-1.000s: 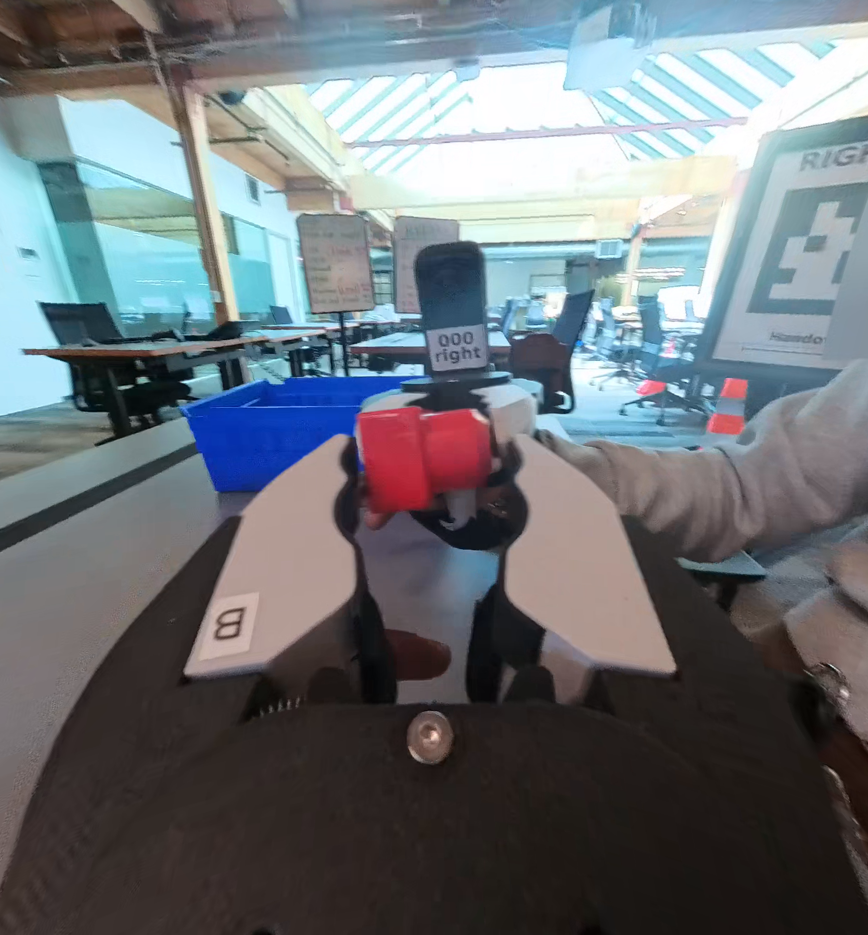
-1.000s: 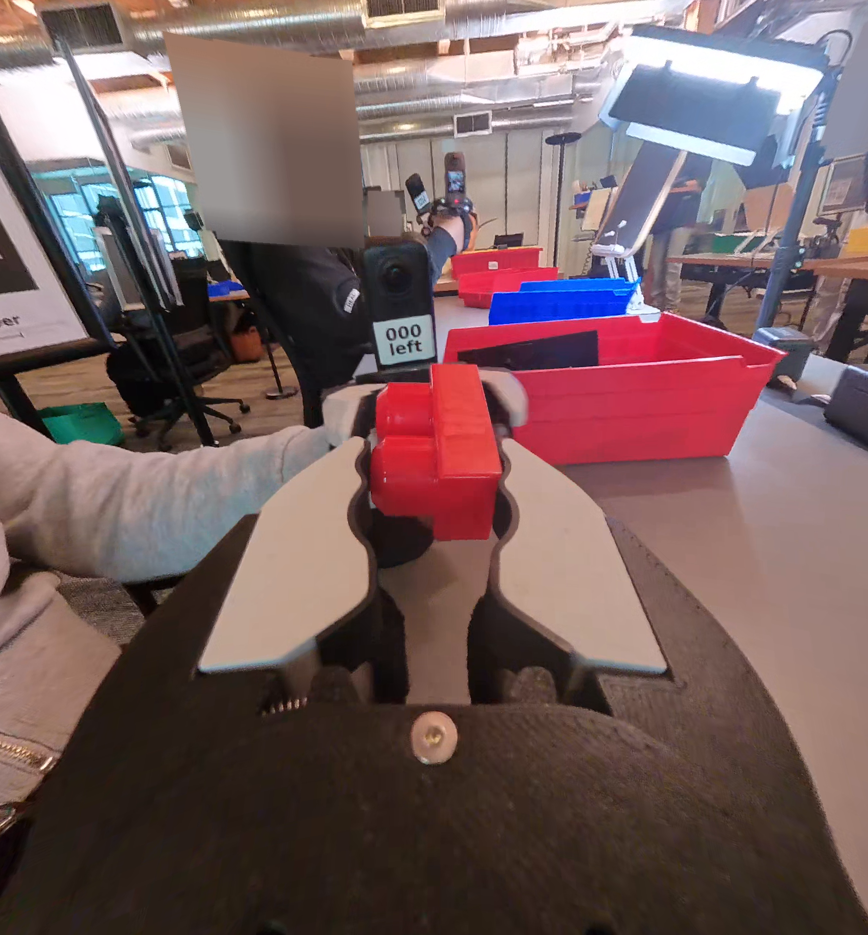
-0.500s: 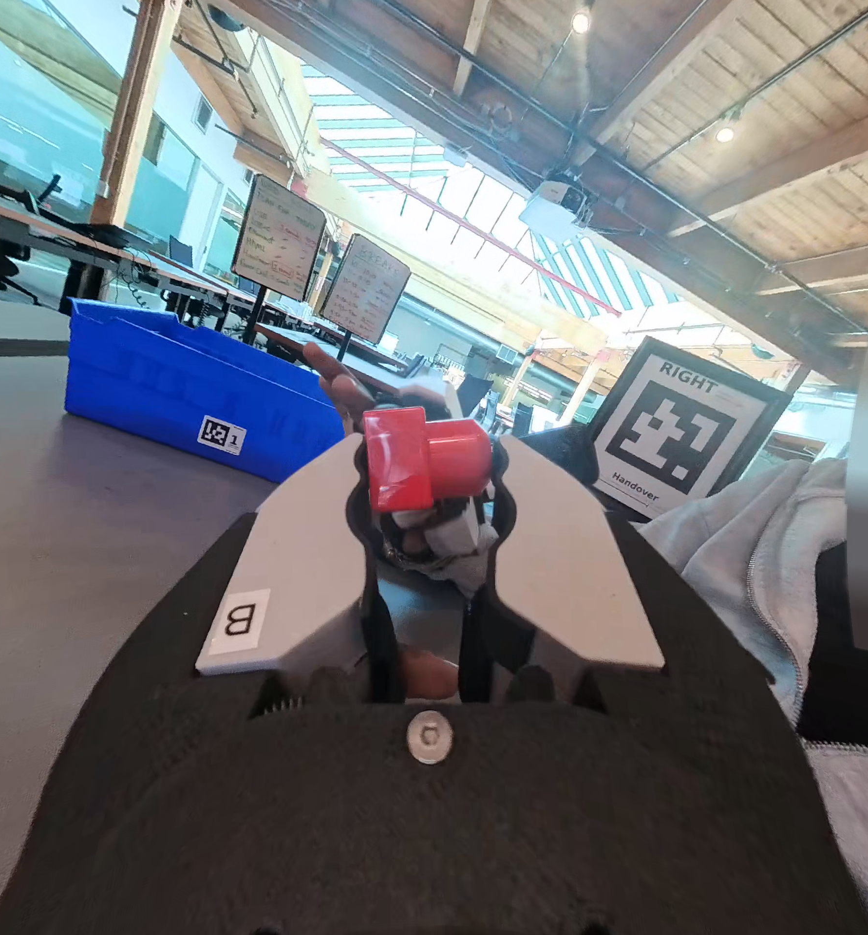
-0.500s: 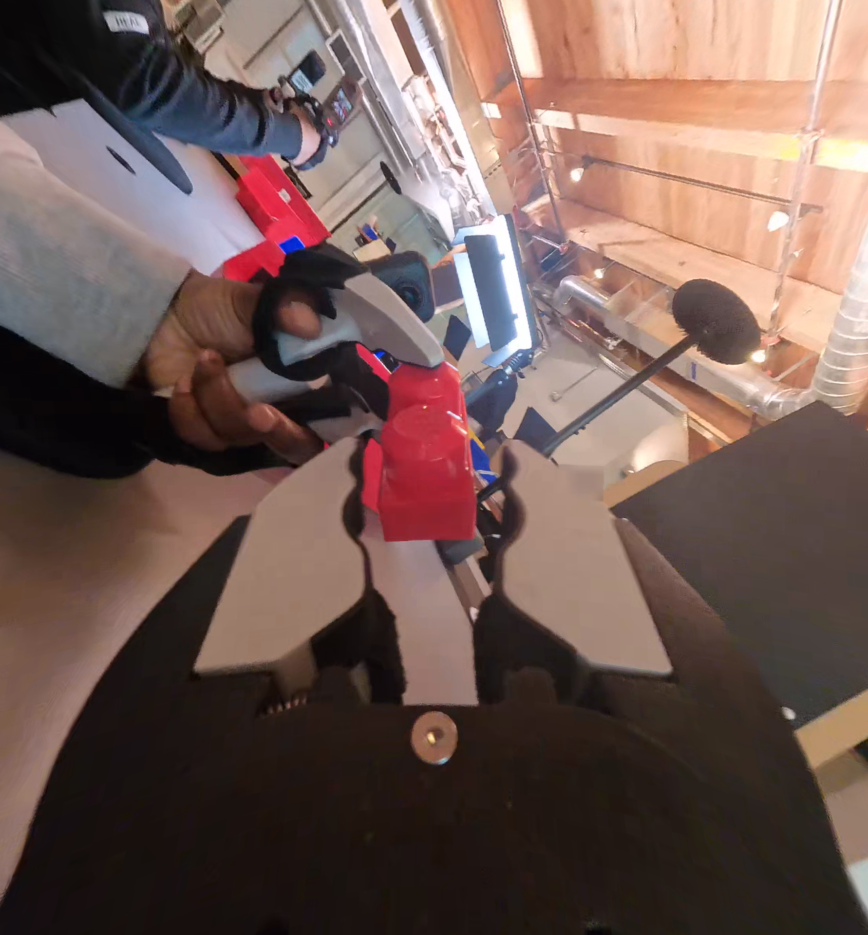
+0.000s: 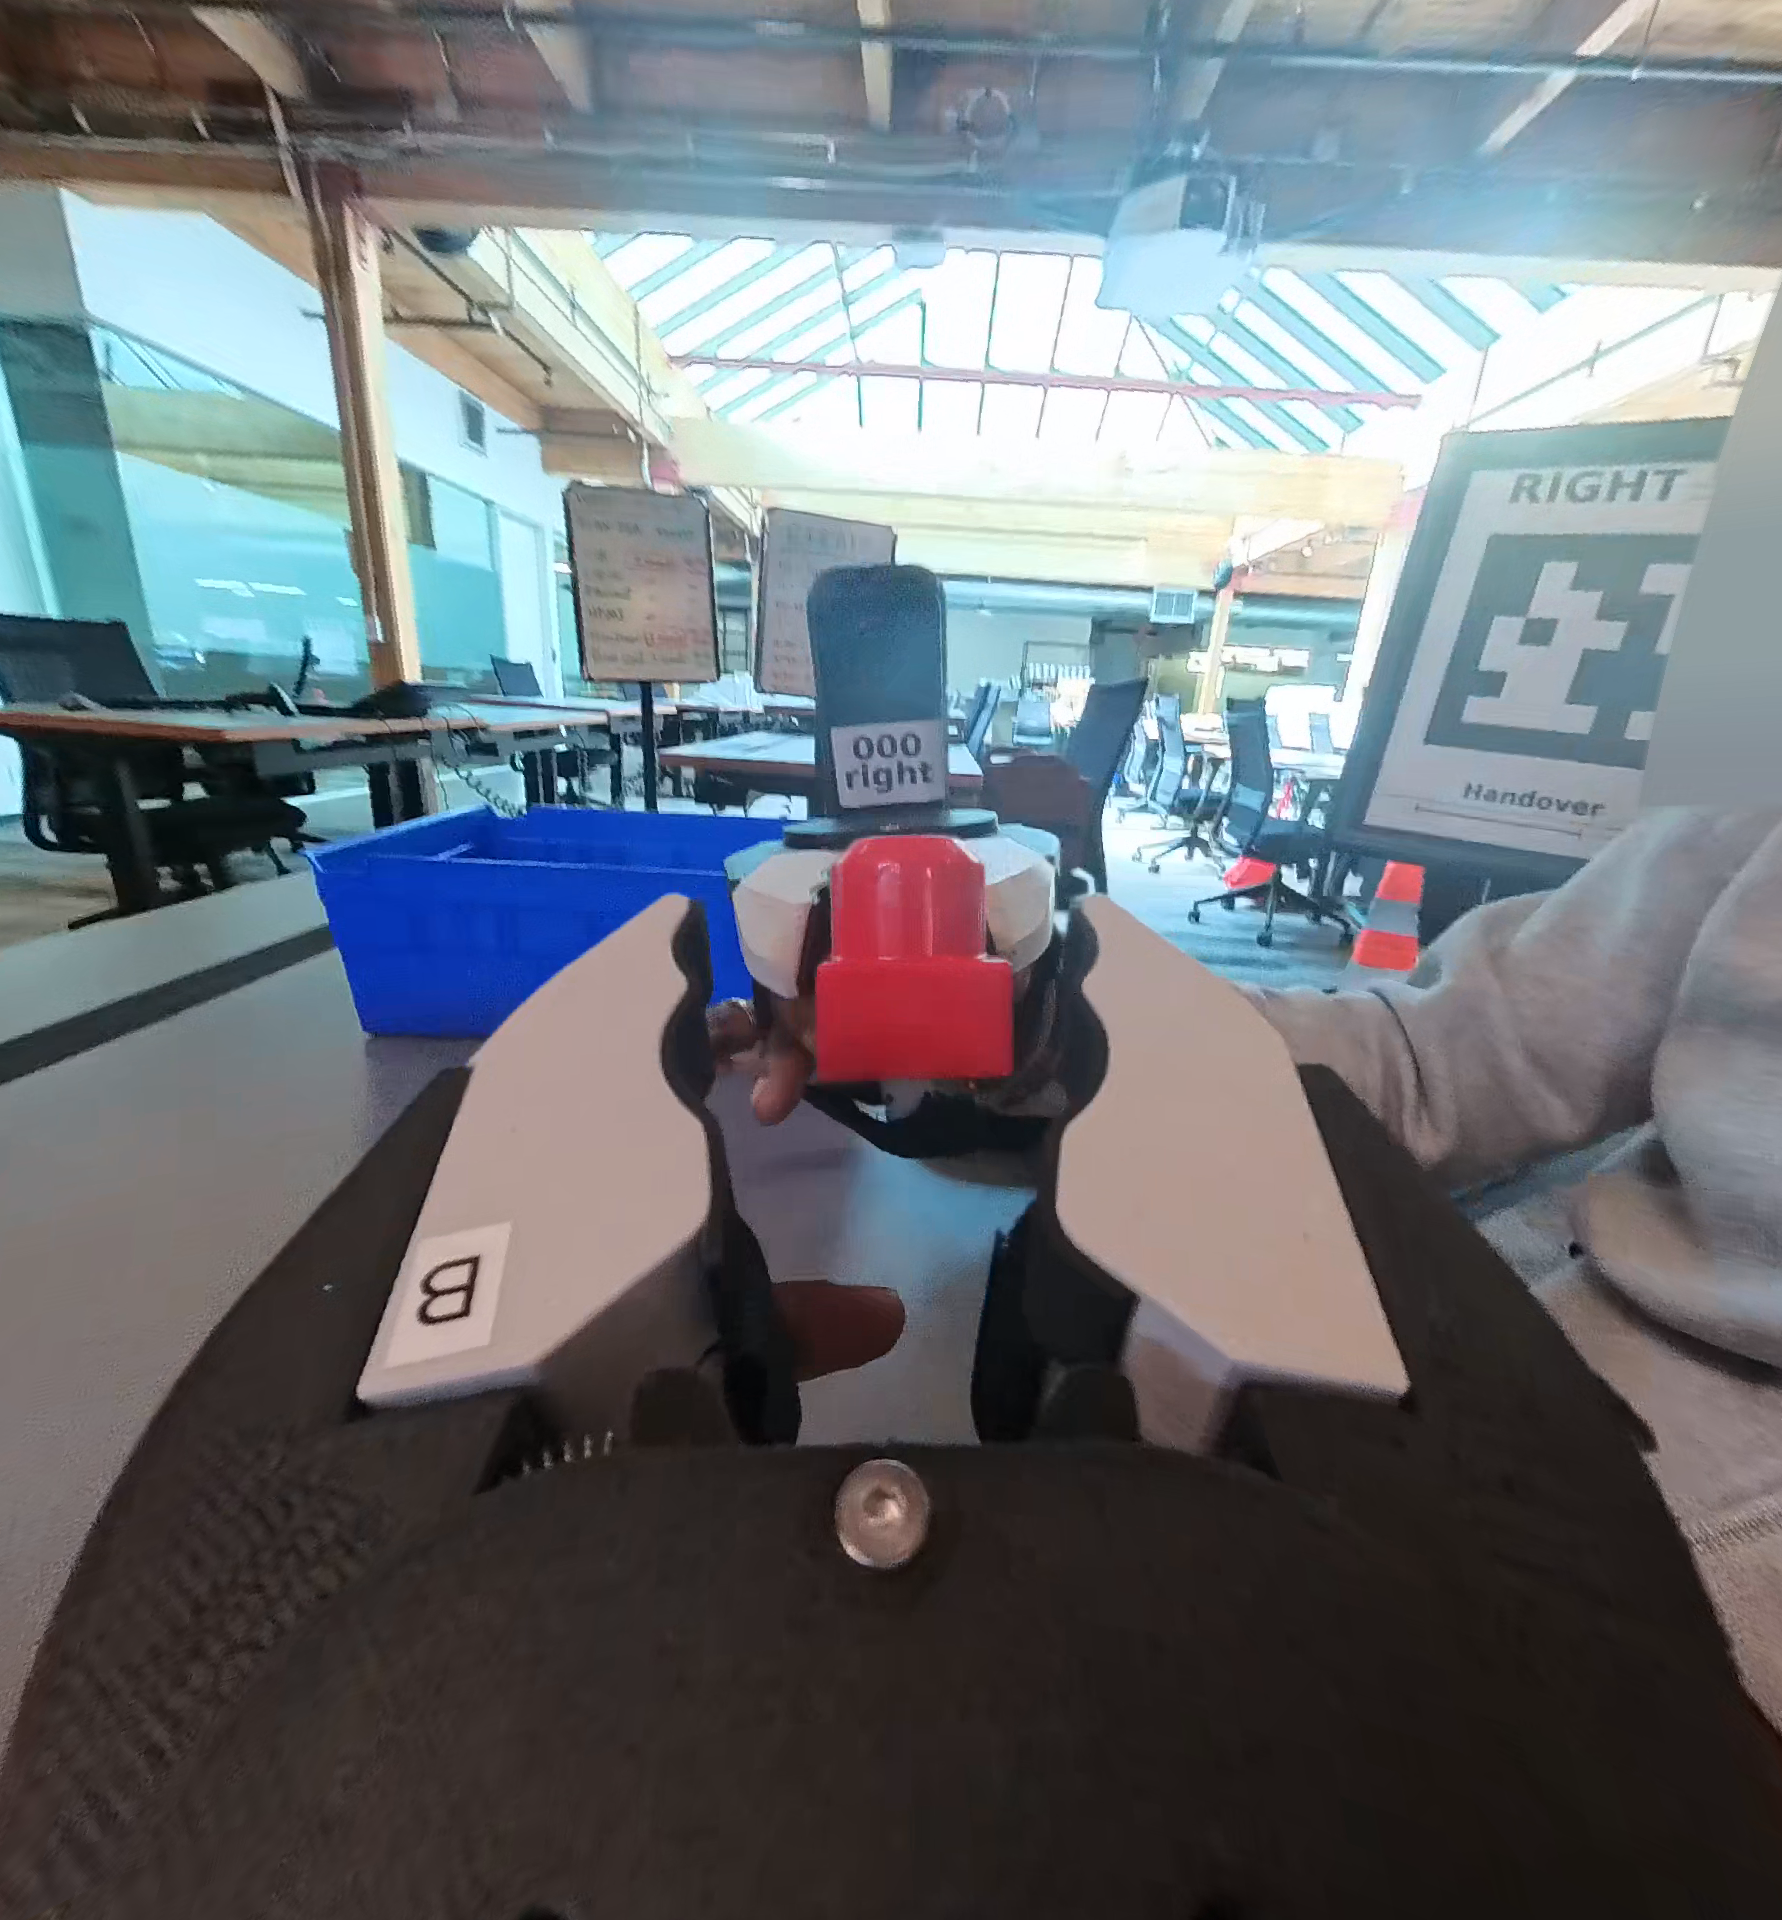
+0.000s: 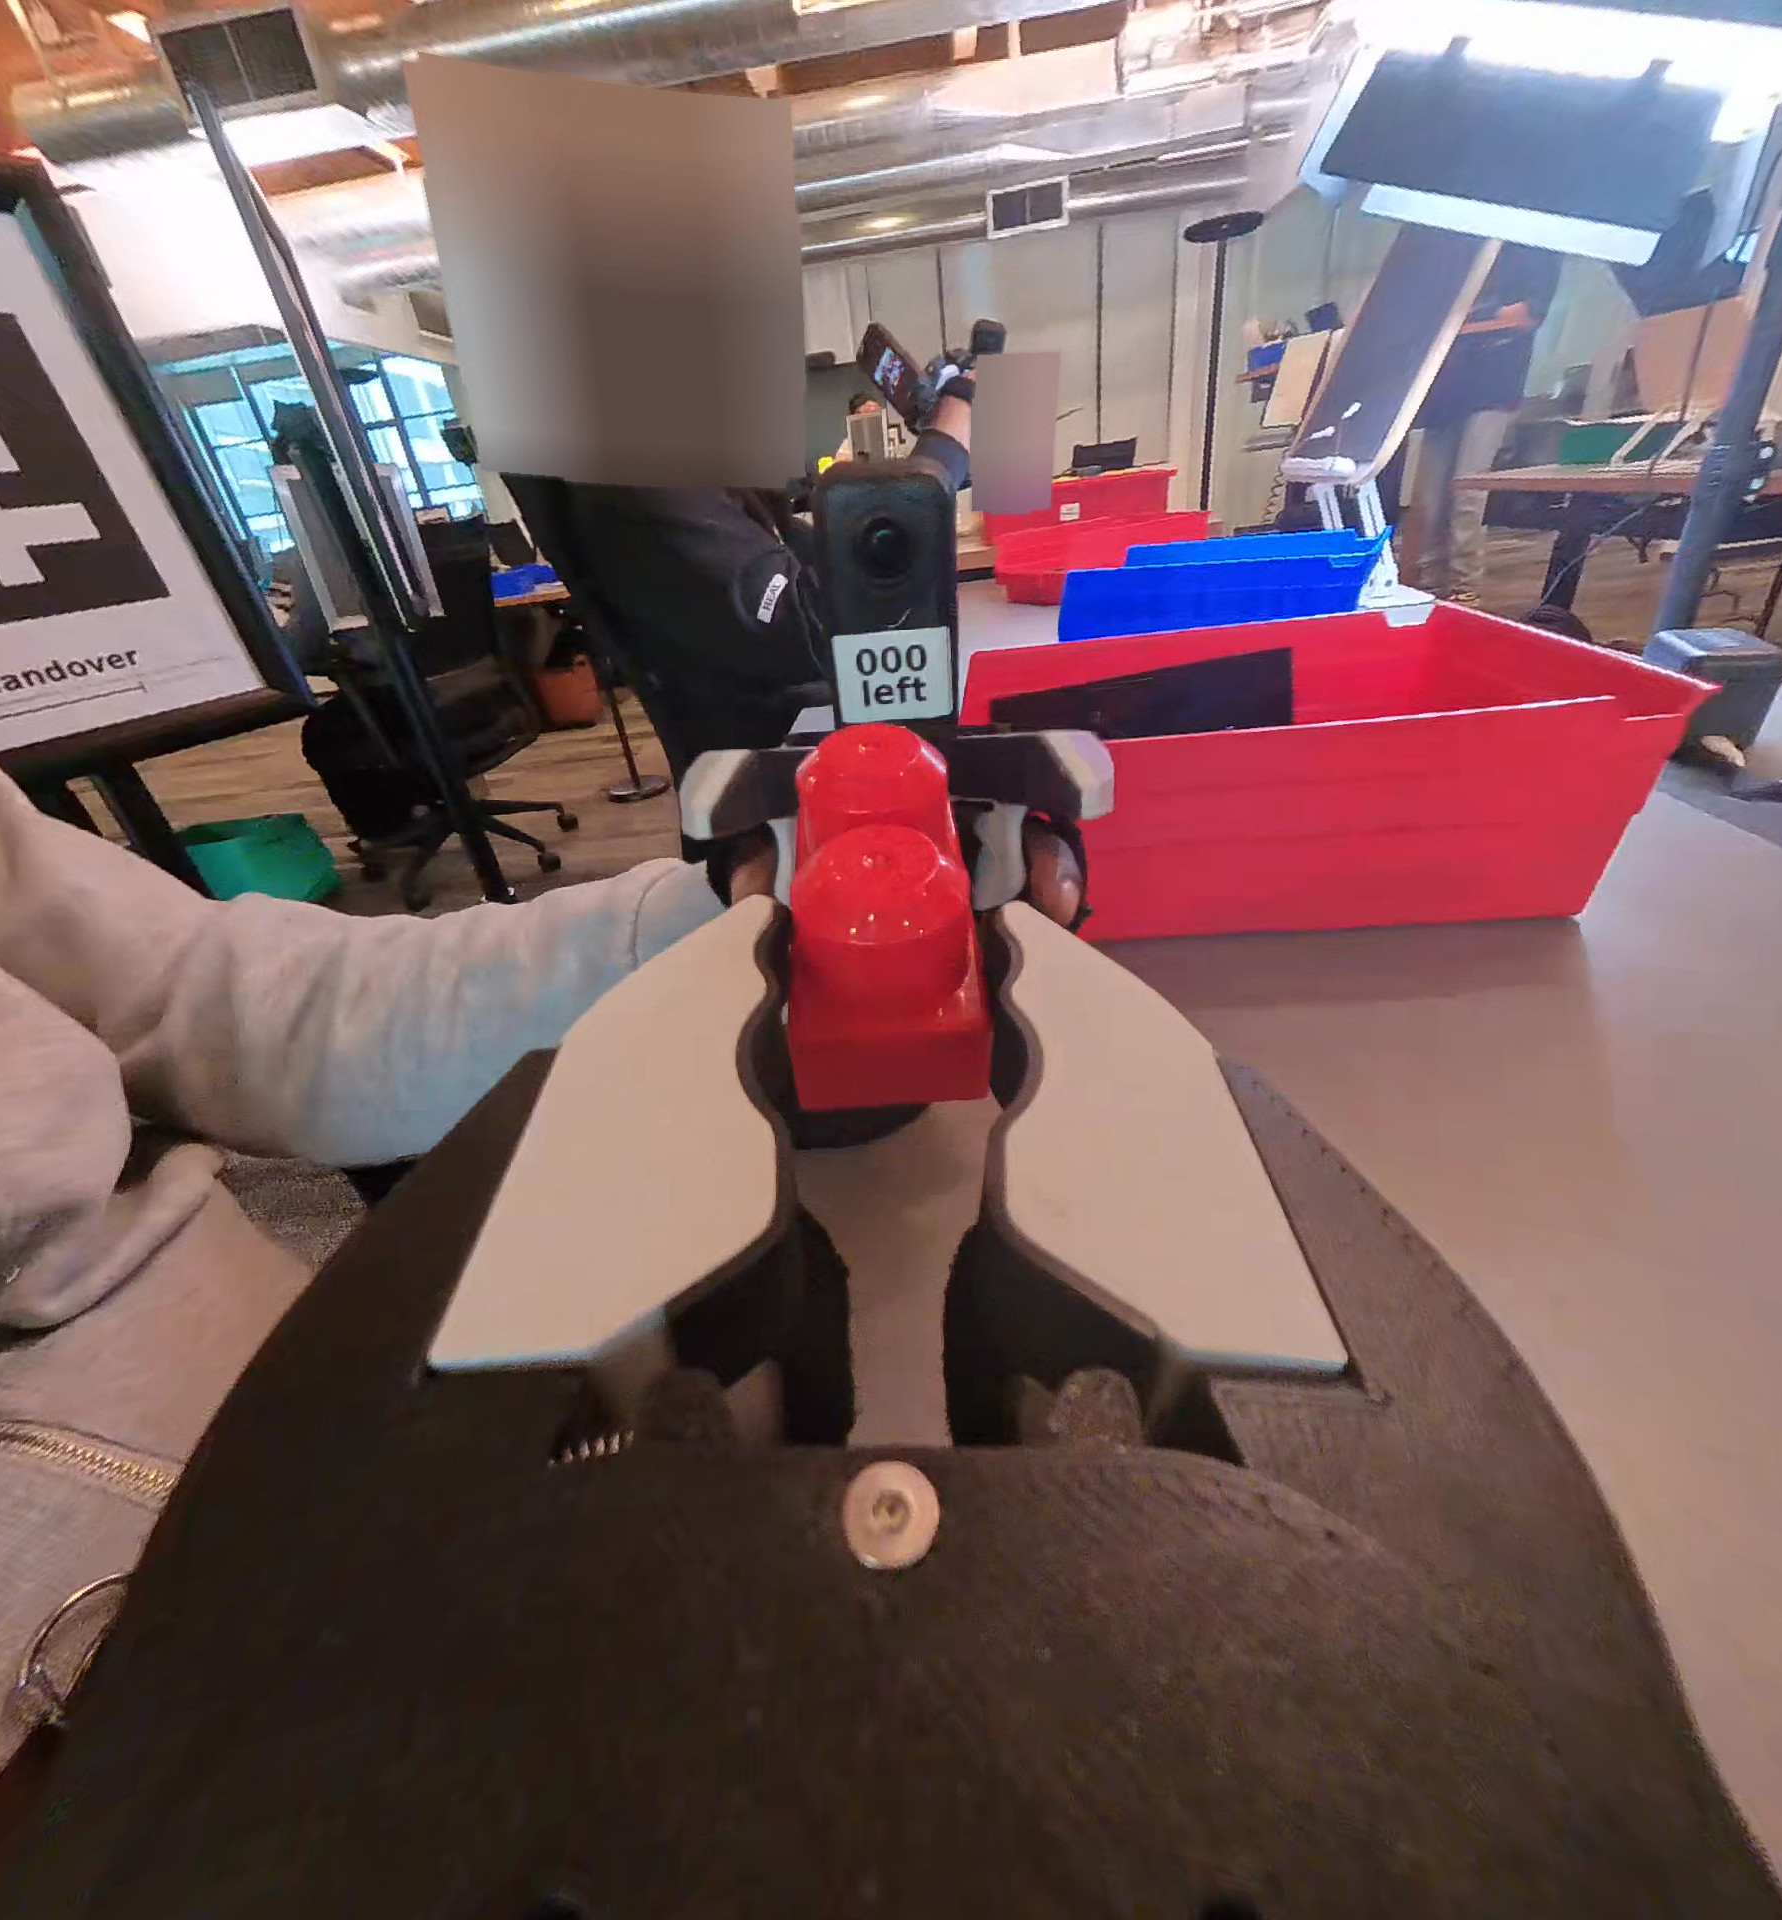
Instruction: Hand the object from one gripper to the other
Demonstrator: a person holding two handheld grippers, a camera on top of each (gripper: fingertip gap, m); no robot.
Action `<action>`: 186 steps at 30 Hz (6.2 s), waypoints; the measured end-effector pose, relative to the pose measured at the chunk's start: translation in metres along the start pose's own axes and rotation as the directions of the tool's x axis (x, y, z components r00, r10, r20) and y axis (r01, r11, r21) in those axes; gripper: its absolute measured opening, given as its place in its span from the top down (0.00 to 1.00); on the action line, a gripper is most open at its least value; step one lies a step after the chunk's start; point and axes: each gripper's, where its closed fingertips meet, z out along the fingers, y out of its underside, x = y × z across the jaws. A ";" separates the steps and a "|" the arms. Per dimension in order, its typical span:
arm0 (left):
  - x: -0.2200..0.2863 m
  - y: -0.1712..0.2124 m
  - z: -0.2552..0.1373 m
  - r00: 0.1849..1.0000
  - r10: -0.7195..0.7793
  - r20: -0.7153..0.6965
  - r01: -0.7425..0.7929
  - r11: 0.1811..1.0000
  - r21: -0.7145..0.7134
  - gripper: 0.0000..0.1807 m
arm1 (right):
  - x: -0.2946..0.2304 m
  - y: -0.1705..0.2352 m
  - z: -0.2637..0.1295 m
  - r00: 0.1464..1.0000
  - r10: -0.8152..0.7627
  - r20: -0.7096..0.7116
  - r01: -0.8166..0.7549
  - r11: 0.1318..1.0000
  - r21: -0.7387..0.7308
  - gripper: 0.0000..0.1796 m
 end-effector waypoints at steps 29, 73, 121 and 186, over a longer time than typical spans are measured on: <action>-0.010 -0.008 -0.002 0.995 -0.099 0.027 0.096 0.992 0.083 0.54 | 0.019 -0.010 0.001 0.770 -0.555 -0.314 0.558 0.825 -0.090 0.75; -0.001 -0.003 0.002 0.990 0.135 0.040 -0.136 0.990 0.026 0.61 | 0.006 -0.005 0.000 0.981 -0.161 -0.110 0.164 0.986 0.013 0.78; 0.012 -0.016 -0.005 0.996 0.065 -0.064 -0.059 0.994 0.090 0.76 | -0.012 -0.031 -0.001 0.945 -0.304 -0.121 0.323 0.922 0.214 0.70; 0.008 0.020 0.011 0.950 0.313 -0.020 -0.313 0.945 -0.096 0.71 | -0.002 0.003 -0.003 0.983 -0.180 -0.022 0.179 0.983 -0.036 0.73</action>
